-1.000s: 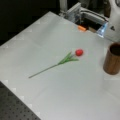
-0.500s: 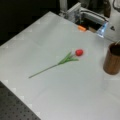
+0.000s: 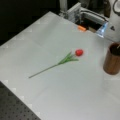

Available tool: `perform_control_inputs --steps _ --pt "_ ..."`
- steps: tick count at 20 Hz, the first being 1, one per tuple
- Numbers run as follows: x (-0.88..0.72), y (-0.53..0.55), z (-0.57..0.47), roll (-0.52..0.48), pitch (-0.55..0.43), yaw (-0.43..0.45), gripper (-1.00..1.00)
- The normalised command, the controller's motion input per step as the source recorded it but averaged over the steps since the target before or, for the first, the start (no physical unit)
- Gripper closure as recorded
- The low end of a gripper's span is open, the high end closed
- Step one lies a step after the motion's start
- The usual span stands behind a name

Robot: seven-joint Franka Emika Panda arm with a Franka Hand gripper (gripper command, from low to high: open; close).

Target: Flower insertion into a vase

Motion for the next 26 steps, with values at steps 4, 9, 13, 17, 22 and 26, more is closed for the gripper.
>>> perform_control_inputs --steps 4,9,13,17,22,26 --pt "0.47 -0.02 0.15 -0.039 0.613 0.082 1.0" --pt "0.44 -0.05 0.09 -0.039 0.533 0.084 1.0" --pt "0.34 -0.06 0.04 -0.053 0.412 0.082 1.0" --pt "0.28 -0.06 -0.04 -0.105 0.163 0.105 1.0" --pt "0.35 -0.08 -0.2 -0.143 0.016 0.091 1.0" --pt "0.4 -0.03 -0.26 -0.157 0.003 0.036 1.0"
